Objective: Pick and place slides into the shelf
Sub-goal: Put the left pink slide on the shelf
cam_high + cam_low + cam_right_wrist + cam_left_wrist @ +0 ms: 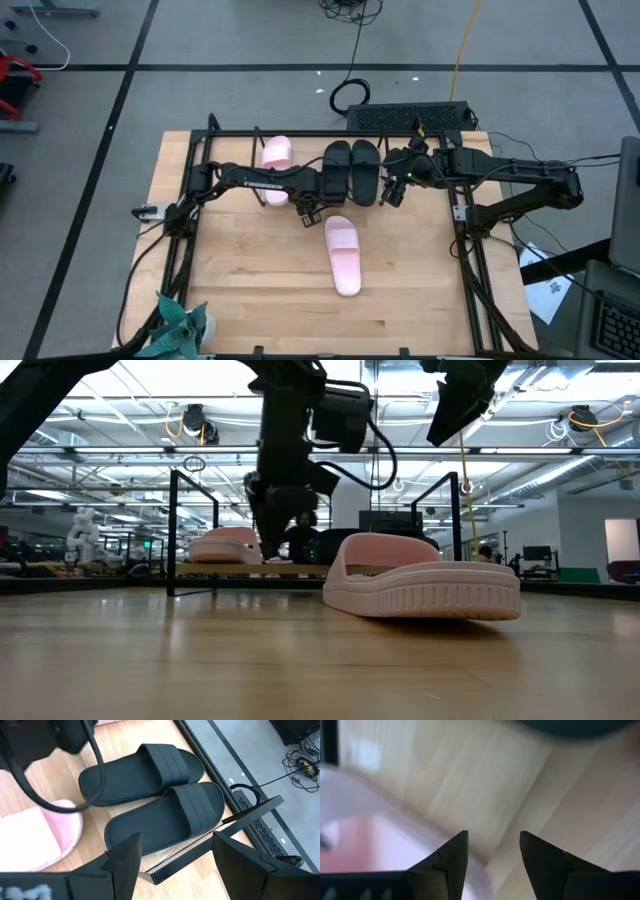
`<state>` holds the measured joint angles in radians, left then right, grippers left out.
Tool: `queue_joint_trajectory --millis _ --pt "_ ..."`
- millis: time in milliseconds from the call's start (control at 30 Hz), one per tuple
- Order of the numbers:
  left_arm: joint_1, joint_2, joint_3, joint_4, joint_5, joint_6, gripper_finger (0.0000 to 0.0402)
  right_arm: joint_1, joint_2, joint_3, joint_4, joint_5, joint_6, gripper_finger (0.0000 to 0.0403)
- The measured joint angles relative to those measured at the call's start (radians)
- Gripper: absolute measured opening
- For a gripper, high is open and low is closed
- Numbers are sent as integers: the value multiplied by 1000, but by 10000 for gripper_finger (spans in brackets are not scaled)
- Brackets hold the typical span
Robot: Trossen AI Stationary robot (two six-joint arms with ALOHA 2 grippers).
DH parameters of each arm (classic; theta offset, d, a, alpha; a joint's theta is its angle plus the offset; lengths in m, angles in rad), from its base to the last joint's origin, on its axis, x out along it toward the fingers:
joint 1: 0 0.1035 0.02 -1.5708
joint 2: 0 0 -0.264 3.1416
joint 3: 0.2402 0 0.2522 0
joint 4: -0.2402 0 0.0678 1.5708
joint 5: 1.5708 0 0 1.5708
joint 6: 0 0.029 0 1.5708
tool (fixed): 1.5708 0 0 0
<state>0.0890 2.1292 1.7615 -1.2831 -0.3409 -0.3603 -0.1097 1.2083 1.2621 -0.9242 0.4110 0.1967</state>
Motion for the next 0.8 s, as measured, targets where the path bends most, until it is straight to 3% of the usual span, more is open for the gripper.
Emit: queue_joint_trajectory --millis 500,800 --pt "12 -2 -1 -164 -84 -51 182 0 0 0 0 -23 0 231" --pt "24 -2 -11 -175 -95 -17 182 0 0 0 0 -22 -8 231"
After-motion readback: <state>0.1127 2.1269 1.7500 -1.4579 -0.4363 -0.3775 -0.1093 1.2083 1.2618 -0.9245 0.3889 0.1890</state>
